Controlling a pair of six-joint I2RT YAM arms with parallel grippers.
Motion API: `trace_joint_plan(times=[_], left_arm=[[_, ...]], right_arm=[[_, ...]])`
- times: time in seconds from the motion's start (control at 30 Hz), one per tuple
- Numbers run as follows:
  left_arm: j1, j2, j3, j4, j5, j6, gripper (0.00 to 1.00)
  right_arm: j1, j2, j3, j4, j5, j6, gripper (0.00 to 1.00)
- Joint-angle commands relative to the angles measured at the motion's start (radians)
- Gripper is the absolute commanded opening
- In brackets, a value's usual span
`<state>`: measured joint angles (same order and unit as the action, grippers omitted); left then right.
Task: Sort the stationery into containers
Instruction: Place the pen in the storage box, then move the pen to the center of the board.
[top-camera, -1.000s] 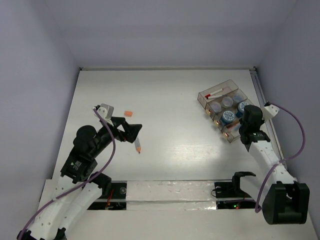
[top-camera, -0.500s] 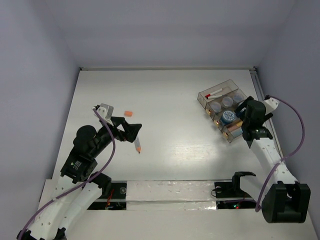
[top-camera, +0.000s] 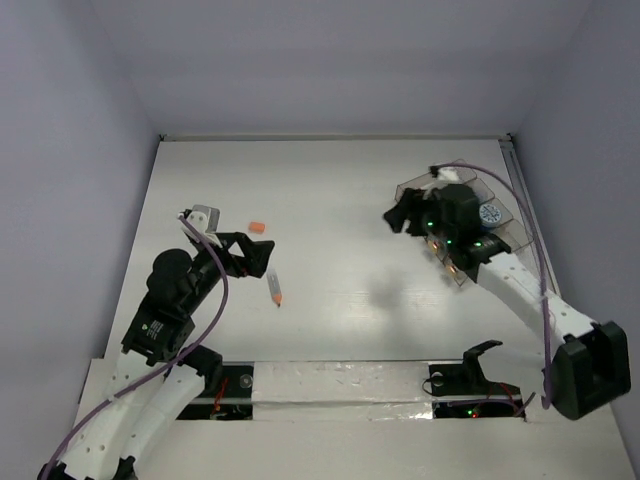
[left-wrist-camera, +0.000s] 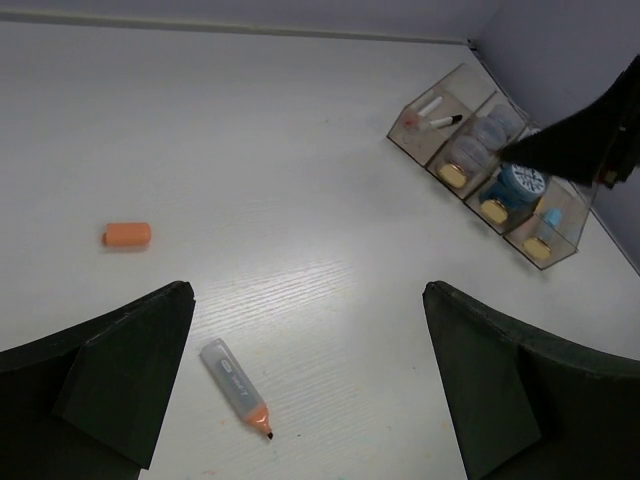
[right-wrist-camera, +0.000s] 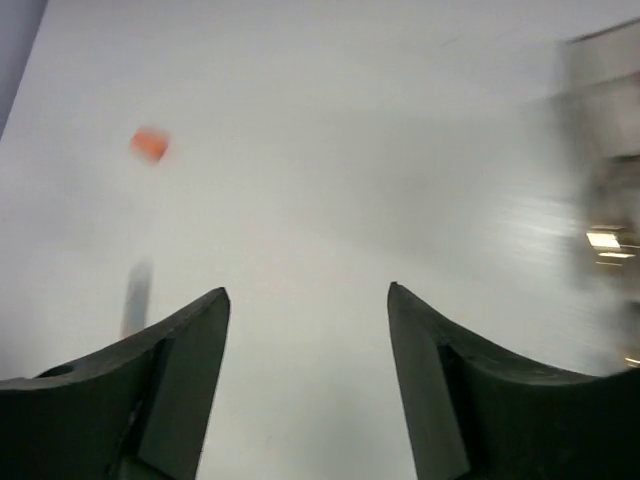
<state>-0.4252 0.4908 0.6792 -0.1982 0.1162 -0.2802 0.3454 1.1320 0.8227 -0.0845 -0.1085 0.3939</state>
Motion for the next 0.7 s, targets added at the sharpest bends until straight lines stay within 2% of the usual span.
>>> trace_joint_plan(times=[0.0, 0.03, 0.07, 0.1, 0.13, 0.17, 0.3, 0.43, 0.67], left_arm=[[0.031, 0.006, 0.016, 0.01, -0.068, -0.008, 0.99], [0.045, 0.006, 0.019, 0.008, -0.078, -0.008, 0.99], [0.045, 0.006, 0.02, 0.002, -0.09, -0.008, 0.99], [0.058, 0.005, 0.025, 0.002, -0.099, -0.008, 0.99], [0.071, 0.002, 0.025, 0.002, -0.107, -0.008, 0.99], [0.071, -0.001, 0.025, 0.002, -0.133, -0.008, 0.99], [0.101, -0.001, 0.023, 0.008, -0.142, -0.008, 0.99], [0.12, 0.005, 0.02, 0.009, -0.13, -0.01, 0.99], [0.138, 0.018, 0.016, 0.017, -0.121, -0.011, 0.99]], right_arm=[[0.196, 0.127, 0.099, 0.002, -0.14, -0.043, 0.68], [0.243, 0.159, 0.113, 0.018, -0.145, -0.035, 0.48], [0.333, 0.193, 0.125, 0.037, -0.158, -0.029, 0.36], [0.38, 0.23, 0.141, 0.048, -0.193, -0.027, 0.3], [0.424, 0.302, 0.183, 0.064, -0.195, -0.029, 0.09], [0.464, 0.337, 0.202, 0.074, -0.191, -0.026, 0.0], [0.627, 0.53, 0.294, 0.17, -0.231, 0.006, 0.0], [0.711, 0.699, 0.403, 0.178, -0.203, 0.019, 0.0], [0.768, 0.871, 0.527, 0.118, -0.122, 0.032, 0.0]])
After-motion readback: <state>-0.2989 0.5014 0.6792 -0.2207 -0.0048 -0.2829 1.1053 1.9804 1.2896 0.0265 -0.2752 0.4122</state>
